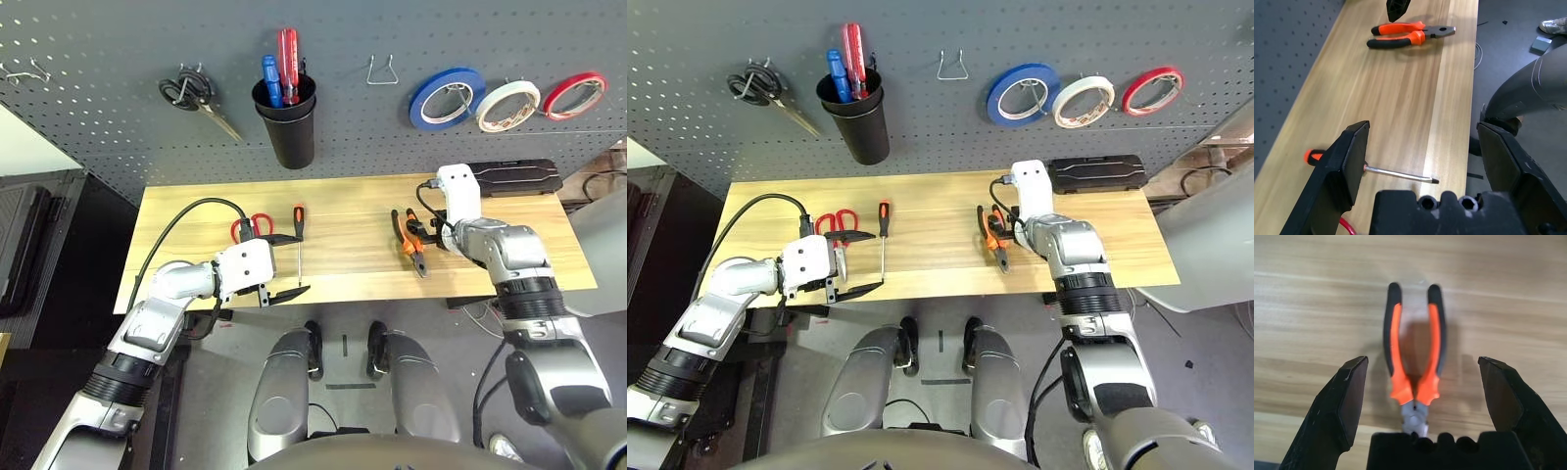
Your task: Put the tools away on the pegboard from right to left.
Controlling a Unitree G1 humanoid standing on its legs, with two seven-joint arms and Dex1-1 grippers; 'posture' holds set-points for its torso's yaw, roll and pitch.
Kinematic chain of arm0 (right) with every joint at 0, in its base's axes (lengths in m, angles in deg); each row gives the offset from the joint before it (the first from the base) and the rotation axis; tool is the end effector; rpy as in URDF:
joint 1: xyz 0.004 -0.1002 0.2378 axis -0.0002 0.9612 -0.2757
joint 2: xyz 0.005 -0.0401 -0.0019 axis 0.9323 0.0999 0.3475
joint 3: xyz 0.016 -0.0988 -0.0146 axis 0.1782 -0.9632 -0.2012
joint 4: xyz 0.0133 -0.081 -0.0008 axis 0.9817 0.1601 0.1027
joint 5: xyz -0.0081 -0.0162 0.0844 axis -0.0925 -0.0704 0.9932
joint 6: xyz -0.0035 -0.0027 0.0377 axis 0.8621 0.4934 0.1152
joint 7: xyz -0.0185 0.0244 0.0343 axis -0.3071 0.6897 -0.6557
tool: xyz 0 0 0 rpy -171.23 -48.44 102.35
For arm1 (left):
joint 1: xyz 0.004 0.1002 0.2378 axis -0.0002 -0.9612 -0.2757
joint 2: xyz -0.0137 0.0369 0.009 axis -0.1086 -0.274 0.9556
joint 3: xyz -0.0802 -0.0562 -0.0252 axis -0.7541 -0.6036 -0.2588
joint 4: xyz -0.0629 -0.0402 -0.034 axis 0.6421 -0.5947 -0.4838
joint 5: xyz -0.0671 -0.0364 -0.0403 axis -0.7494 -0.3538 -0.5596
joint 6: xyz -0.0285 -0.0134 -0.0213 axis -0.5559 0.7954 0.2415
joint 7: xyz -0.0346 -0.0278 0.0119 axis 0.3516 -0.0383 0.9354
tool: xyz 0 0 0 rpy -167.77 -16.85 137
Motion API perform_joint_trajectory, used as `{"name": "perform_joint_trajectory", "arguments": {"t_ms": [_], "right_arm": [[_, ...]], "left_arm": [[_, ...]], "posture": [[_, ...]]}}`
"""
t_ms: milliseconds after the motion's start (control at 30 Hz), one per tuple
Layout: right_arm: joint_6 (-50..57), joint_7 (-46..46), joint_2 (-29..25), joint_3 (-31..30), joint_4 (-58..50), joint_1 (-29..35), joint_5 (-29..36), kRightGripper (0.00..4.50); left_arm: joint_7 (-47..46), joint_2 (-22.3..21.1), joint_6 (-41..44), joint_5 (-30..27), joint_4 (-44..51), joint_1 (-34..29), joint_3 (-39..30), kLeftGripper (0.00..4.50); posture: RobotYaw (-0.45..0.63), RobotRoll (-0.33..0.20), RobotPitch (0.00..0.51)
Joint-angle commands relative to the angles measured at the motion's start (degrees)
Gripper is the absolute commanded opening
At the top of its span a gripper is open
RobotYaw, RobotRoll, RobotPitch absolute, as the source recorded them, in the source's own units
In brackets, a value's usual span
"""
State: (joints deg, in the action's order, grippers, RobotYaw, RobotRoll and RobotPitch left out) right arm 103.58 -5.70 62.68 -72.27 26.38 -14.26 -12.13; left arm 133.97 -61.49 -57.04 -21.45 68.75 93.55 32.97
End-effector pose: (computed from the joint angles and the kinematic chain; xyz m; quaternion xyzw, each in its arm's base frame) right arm 0.2843 -0.1782 0.1004 -0.0066 0.3756 0.0830 0.9230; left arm 0.2165 0.2182 0.1047 0.3125 0.0358 -0.5404 0.7804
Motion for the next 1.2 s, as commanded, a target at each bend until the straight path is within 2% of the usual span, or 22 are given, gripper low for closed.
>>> {"name": "perform_joint_trajectory", "arguments": {"t_ms": [33,533,1000,1067,1200], "right_arm": [[1.06,0.4,0.48,-1.18,5.54,-1.28,-0.54,4.48],[-10.01,3.21,1.32,-4.5,26.73,-6.73,-4.05,4.48],[-17.38,4.68,1.96,-5.15,35.79,-8.67,-7.05,4.48],[-17.81,4.54,2.05,-5.02,36.33,-8.77,-7.4,4.08],[-18.13,4.6,2.13,-4.93,36.19,-8.51,-7.93,2.91]], "left_arm": [[-0.53,0.34,0.86,0.91,0.97,-0.57,1.16,4.5],[-2.38,-0.03,3.33,1.17,4.04,-2.23,1.23,4.5],[-7.69,1.94,10.05,1.02,4.69,-0.98,0.12,4.5],[-7.81,1.98,10.27,1.07,4.62,-0.81,0.3,4.5],[-7.95,1.99,10.26,1.29,4.2,-0.52,0.62,4.5]], "posture": [[0.14,0.0,0.311],[0.18,0.0,0.33],[0.18,0.0,0.341],[0.18,0.0,0.341],[0.18,0.0,0.336]]}}
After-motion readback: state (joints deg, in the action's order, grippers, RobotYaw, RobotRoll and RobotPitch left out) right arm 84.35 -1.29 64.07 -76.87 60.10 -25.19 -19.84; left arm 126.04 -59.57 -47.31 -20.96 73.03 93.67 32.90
